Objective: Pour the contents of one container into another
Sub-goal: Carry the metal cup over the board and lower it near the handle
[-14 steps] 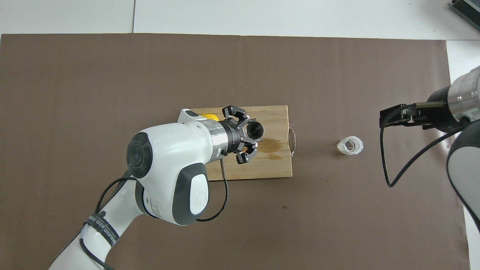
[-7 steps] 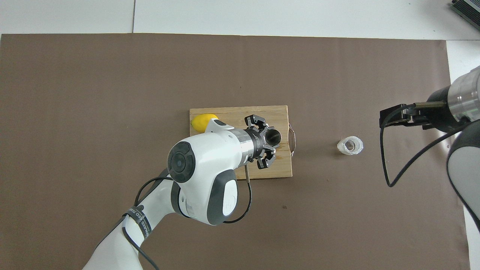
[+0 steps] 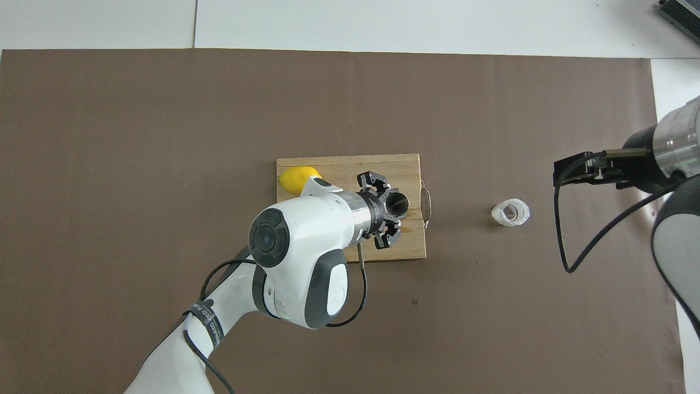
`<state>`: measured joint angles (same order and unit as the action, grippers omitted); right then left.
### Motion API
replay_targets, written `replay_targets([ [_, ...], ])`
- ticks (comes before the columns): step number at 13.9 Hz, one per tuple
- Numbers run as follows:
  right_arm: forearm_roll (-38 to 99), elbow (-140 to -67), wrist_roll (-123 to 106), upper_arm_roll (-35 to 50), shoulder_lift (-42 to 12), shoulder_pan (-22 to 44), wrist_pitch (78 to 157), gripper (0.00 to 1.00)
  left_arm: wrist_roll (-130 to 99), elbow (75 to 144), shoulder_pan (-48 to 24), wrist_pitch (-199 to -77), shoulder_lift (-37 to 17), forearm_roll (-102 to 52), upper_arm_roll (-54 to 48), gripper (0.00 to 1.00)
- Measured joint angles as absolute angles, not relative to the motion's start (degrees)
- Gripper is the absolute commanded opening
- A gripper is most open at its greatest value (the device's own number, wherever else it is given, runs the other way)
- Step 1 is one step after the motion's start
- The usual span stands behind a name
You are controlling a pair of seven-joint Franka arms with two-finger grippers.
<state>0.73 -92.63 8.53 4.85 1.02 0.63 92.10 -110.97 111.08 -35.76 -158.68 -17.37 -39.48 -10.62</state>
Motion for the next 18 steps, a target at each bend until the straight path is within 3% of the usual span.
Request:
replay_targets([
  [1,0.7,-92.6,8.5,4.8,1.0,0.6,92.1,1.00,-111.0,111.3,-35.8,-158.7,-17.4,-39.5,-10.6,0.44],
  [2,0.7,-92.6,8.5,4.8,1.0,0.6,92.1,1.00,-111.0,111.4,-35.8,-158.8,-17.4,-39.5,-10.6,0.58],
  [3,0.7,-92.6,8.5,4.8,1.0,0.6,92.1,1.00,-111.0,111.5,-35.8,-158.8,-17.4,-39.5,-10.6,1.00],
  [9,0.7,-92.6,8.5,4.8,1.0,0.6,92.1,1.00,-109.1,111.4,-35.7,-158.2,-17.3,-37.1,-10.3,1.00],
  [18,0.7,-92.6,8.5,4.8,1.0,0.6,92.1,1.00,-106.2,102.4,-31.1,-130.6,-10.8,-17.2,-8.7,1.00],
])
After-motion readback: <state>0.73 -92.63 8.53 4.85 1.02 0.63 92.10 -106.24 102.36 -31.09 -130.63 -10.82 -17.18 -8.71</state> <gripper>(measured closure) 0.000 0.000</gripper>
